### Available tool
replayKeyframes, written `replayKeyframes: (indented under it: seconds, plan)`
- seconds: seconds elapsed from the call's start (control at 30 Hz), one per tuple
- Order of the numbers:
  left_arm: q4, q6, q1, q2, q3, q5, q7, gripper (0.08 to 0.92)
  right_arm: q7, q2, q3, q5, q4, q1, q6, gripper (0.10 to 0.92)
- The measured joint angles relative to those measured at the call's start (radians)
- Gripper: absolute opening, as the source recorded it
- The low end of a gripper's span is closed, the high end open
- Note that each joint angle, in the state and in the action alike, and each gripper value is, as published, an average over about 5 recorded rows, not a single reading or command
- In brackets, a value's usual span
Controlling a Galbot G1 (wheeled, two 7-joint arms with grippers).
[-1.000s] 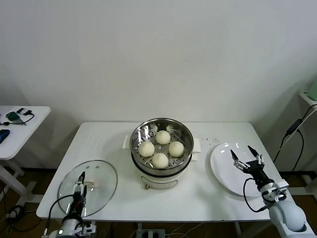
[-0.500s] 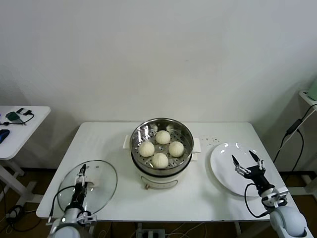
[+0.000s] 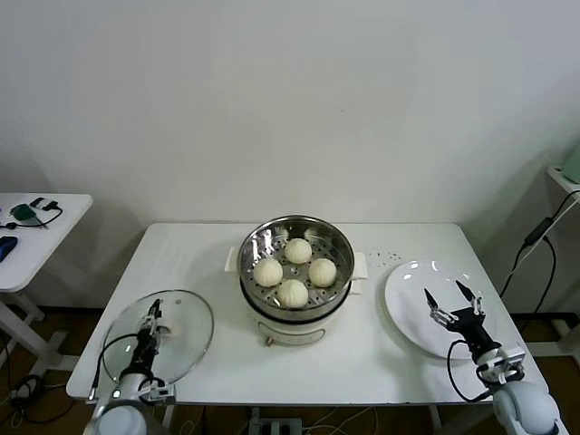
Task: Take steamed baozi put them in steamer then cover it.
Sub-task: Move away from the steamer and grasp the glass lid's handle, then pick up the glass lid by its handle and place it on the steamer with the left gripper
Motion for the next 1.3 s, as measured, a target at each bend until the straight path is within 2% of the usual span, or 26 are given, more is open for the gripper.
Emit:
replayKeyframes:
  seconds: [0.23, 0.33, 0.63, 0.97, 1.17, 1.3]
  plan:
    - [-0.025, 0.005, 0.01, 0.016, 0.001, -0.043, -0.003, 0.221, -0.003, 0.002, 0.003, -0.012, -0.009, 0.001, 0.007, 0.823]
    - [-0.052, 0.014, 0.021, 0.027, 0.001, -0.066, -0.004, 0.161, -0.005, 0.002, 0.005, -0.015, -0.013, 0.003, 0.01, 0.823]
    - [-0.218, 0.101, 0.094, 0.08, 0.02, -0.133, 0.003, 0.15, -0.006, -0.003, 0.0, -0.024, -0.029, 0.018, 0.013, 0.823]
    - [-0.476, 0.365, 0.141, 0.229, 0.13, -0.184, 0.058, 0.15, 0.0, -0.006, -0.021, -0.048, -0.055, 0.05, 0.01, 0.823]
    - [-0.554, 0.53, 0.062, 0.338, 0.277, -0.212, 0.114, 0.15, 0.004, 0.002, -0.04, -0.067, -0.076, 0.079, 0.009, 0.823]
    - [-0.576, 0.616, -0.052, 0.372, 0.411, -0.209, 0.19, 0.15, 0.004, 0.005, -0.05, -0.078, -0.088, 0.098, 0.007, 0.823]
